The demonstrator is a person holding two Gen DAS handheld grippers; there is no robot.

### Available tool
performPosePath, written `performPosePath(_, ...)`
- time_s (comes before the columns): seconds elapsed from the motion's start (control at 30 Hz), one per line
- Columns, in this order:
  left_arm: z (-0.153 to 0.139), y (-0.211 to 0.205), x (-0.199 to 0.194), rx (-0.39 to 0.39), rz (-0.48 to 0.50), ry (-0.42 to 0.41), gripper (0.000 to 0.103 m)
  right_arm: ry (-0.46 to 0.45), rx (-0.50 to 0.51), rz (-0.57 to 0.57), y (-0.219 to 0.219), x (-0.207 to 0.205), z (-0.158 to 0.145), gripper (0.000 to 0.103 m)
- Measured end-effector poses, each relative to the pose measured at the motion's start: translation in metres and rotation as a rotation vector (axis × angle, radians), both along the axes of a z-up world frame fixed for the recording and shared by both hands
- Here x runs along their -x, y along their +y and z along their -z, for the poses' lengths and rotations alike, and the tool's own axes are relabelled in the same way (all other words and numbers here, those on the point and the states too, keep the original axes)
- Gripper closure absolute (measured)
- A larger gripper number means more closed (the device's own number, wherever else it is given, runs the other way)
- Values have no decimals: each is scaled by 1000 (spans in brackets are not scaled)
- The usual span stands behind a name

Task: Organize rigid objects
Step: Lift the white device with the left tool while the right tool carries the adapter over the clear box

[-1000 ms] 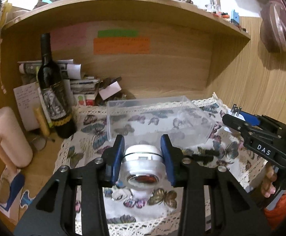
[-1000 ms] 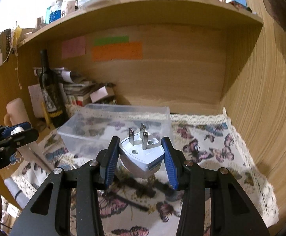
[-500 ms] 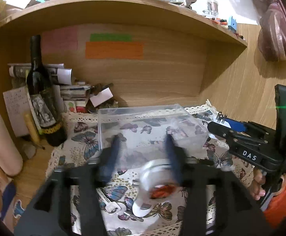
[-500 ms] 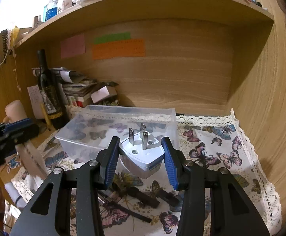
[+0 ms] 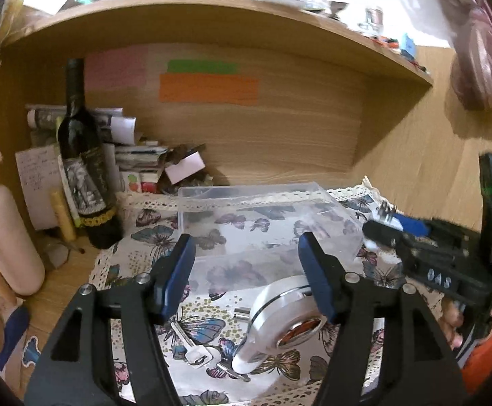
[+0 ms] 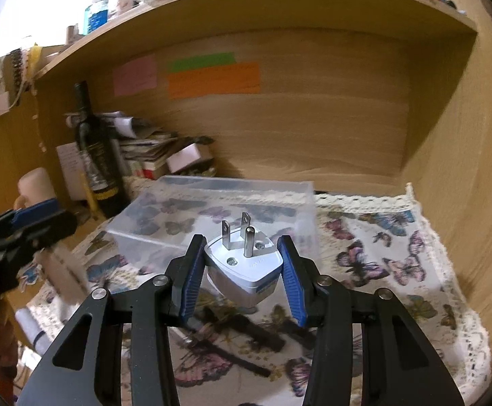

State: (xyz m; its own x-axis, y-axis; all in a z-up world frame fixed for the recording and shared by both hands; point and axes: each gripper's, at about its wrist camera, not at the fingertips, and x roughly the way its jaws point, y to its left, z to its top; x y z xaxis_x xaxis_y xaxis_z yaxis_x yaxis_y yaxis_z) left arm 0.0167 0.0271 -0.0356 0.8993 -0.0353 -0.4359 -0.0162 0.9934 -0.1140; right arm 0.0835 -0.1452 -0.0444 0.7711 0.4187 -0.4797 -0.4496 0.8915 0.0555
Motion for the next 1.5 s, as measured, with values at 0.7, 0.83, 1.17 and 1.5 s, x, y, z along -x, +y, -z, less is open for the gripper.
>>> performPosePath(0.7,51,32,-31,152,20,218,66,49,55,-48,21,3,21,63)
performPosePath(0.83,58,29,-32,139,19,206,67,67,69,-28,13,1,26,63)
performPosePath(1.17,48,23,-26,132,15,165,67,186,108,-47,4,7,56,63)
performPosePath(1.5,11,16,-11,99,33,56,67,259,141,-54,15,-3,81,62)
